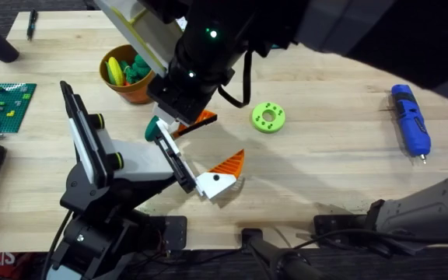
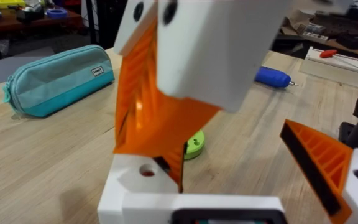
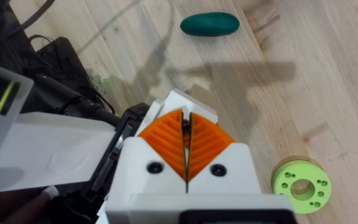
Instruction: Pick up the gripper from the table and insert it into the empty holder that is missing its gripper. Then pick up a screw, insert it into the mounting hole, and use the screwdriver to tighten it. Finally, clean up the table by picking up the vegetable and placing it into the bucket.
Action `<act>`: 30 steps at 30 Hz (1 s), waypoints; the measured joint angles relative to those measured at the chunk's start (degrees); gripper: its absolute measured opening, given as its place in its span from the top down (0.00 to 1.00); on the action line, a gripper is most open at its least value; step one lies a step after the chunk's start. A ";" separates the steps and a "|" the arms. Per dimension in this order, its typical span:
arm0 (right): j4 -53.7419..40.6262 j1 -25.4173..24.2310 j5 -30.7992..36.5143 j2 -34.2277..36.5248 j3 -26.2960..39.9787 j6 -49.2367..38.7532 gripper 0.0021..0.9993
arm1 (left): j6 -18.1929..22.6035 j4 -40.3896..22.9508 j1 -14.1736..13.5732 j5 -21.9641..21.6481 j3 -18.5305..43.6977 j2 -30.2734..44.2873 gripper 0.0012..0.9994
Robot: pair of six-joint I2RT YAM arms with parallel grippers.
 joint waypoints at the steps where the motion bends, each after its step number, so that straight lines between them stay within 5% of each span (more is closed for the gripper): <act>1: -0.12 0.00 0.01 0.00 0.00 0.04 0.99 | -0.01 0.04 0.00 -0.01 0.00 0.00 0.01; 23: -0.19 -2.22 4.13 -8.17 1.67 0.43 0.99 | -0.02 0.07 0.00 -0.02 0.00 0.00 0.01; 30: 6.20 -4.41 4.04 -14.24 -9.33 3.78 0.99 | -0.01 0.07 0.00 -0.02 0.00 0.00 0.01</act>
